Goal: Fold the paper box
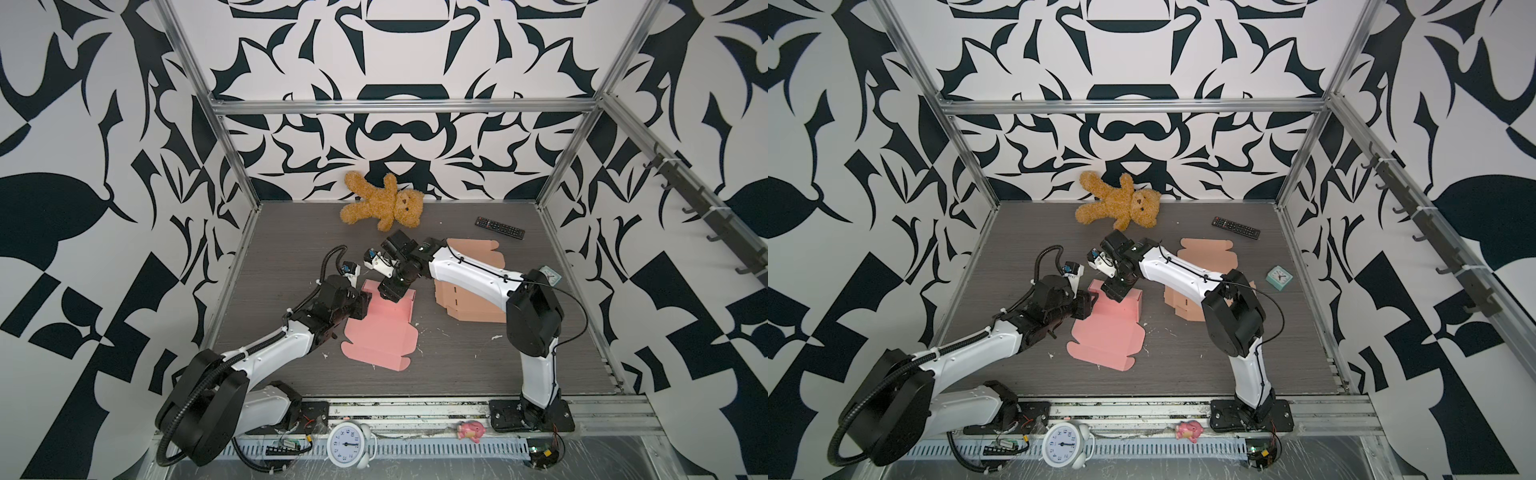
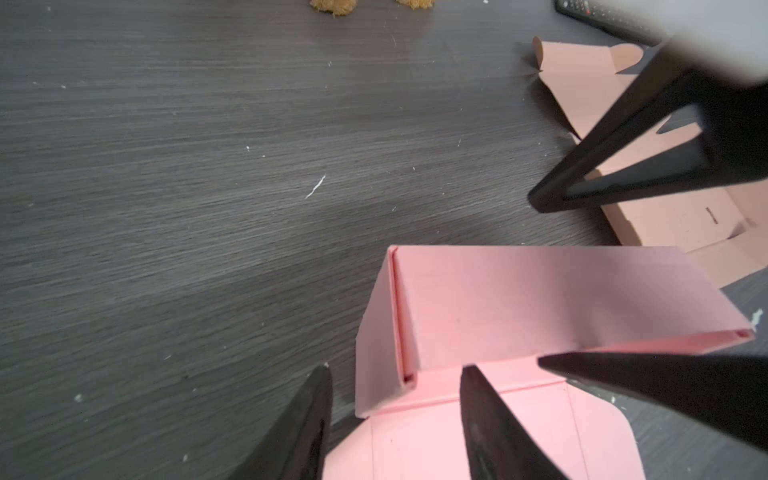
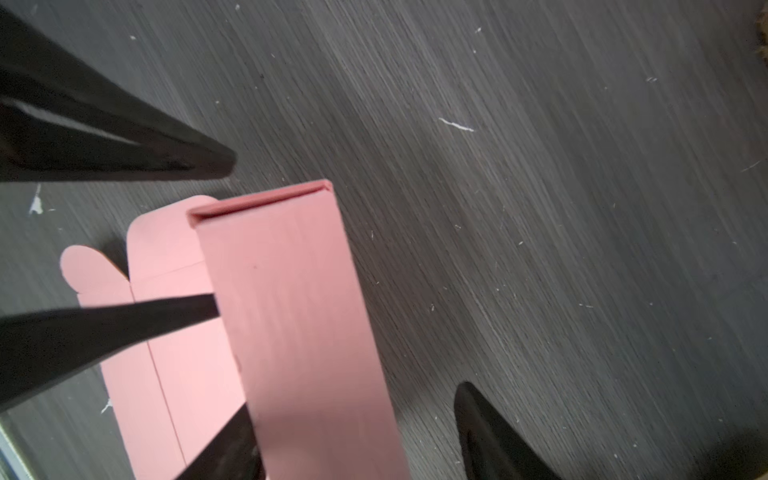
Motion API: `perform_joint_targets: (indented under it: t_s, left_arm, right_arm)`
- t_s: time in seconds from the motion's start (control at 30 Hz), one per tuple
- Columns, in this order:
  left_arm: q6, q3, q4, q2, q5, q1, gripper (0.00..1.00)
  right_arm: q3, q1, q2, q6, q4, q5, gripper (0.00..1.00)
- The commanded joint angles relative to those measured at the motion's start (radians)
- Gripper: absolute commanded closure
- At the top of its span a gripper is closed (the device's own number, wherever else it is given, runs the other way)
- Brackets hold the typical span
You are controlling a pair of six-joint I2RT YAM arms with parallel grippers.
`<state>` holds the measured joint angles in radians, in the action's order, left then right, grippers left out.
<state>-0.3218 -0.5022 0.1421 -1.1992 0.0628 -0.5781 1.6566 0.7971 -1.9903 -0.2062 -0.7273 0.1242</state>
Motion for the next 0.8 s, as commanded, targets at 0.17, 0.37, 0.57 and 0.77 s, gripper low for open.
perform_joint_targets:
  t_s: [0.17,0.37,0.57,0.77]
  left_arm:
    - [-0.072,0.022,-0.144,0.106,-0.023,-0.003,0.45]
    - [-0.119,-0.025,-0.247,0.119,-0.021,-0.002,0.44]
    - [-0.145,-0.071,-0.324,0.139,-0.062,-0.002,0.43]
    - [-0.160,-0.139,-0.424,0.156,-0.076,0.009,0.38]
  right_arm:
    - [0.058,0.005,-0.008,-0.019,-0.042,-0.043,0.31]
    - [0.050,0.004,-0.003,0.003,-0.036,-0.037,0.36]
    - [0.046,-0.016,-0.004,0.033,-0.031,-0.023,0.41]
    - [0.045,-0.061,-0.010,0.066,-0.028,0.037,0.45]
